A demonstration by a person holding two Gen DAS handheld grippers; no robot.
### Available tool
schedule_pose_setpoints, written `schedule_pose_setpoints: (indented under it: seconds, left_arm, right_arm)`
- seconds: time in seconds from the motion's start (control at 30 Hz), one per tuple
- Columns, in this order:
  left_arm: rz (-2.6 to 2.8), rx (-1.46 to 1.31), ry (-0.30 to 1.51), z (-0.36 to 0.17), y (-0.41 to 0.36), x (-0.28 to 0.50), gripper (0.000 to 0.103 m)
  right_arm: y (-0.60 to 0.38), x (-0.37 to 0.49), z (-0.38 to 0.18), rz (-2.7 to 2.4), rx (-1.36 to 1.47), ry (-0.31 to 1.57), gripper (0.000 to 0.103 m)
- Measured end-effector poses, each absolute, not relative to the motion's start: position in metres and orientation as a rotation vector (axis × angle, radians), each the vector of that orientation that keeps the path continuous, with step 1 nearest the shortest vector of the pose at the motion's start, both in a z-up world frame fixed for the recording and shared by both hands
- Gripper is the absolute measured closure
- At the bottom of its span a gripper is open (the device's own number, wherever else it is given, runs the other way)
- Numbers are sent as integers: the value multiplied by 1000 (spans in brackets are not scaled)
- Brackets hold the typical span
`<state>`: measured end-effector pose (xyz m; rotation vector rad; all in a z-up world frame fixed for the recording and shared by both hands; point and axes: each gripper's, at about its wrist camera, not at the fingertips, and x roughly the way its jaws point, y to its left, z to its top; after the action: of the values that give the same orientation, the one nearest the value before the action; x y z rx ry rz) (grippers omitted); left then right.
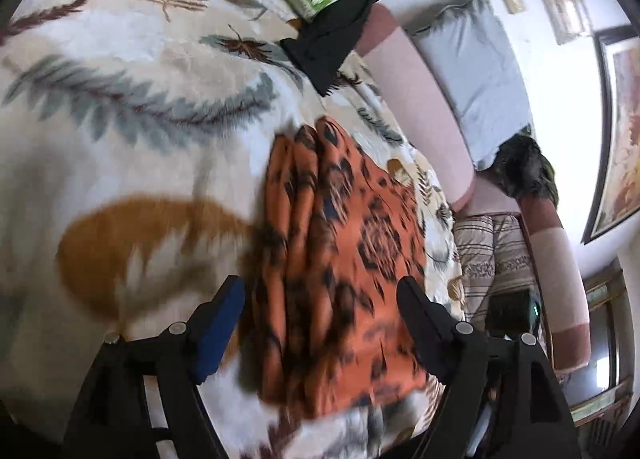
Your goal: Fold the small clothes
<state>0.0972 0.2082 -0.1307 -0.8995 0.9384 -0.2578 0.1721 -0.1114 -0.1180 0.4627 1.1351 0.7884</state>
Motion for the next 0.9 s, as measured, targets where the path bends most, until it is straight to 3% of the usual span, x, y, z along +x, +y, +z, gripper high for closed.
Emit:
schedule_pose_setpoints:
  seconds: [0.1,0.13,0.17,0.23,0.37,0.43,0.57,0.7,0.73,0.77,0.8,0.83,0.9]
  left_arm:
    - [-276,-911,1028,-151,206,130,28]
    - [-276,-889,1071,-160,201,140,64]
    - [-278,-879,1105,-167,201,144,77]
    - [-263,-840,1032,-155,199,135,81]
    - [-271,-956,1044,-180,207,137,75]
    - [-273,-893,1019,-160,202,136,69]
    - [-287,-745,976,-128,190,158,28]
    - [-240,-800,1025,-145,202,198,25]
    - [-235,-818,1056,-153,208,204,29]
    - [-231,-839,1082,-163,215,207,57]
    - [-231,-869,1089,-168,219,210,73]
    - [-247,-926,1074,-168,223,210,79]
    - [-233,-846,1007,-150,217,205,82]
  right_arm:
    - [-112,173,-117,798,462,1143,33]
    - [-113,173,-117,802,464,1146,33]
    - [-113,174,-117,806,468,1148,33]
    - [-114,175,-119,820,478,1151,33]
    - [-117,178,-123,843,505,1153,33]
    - [-116,179,-122,841,507,1163,33]
    - [-119,178,-122,875,498,1159,33]
    - [-122,183,-125,889,534,1178,33]
    - [-122,183,-125,887,535,1182,33]
    - [-121,183,-125,884,532,1183,33]
    - [-120,182,-124,880,527,1181,33]
    - [-120,181,-124,881,519,1175,33]
    - [-119,179,-123,878,507,1166,33]
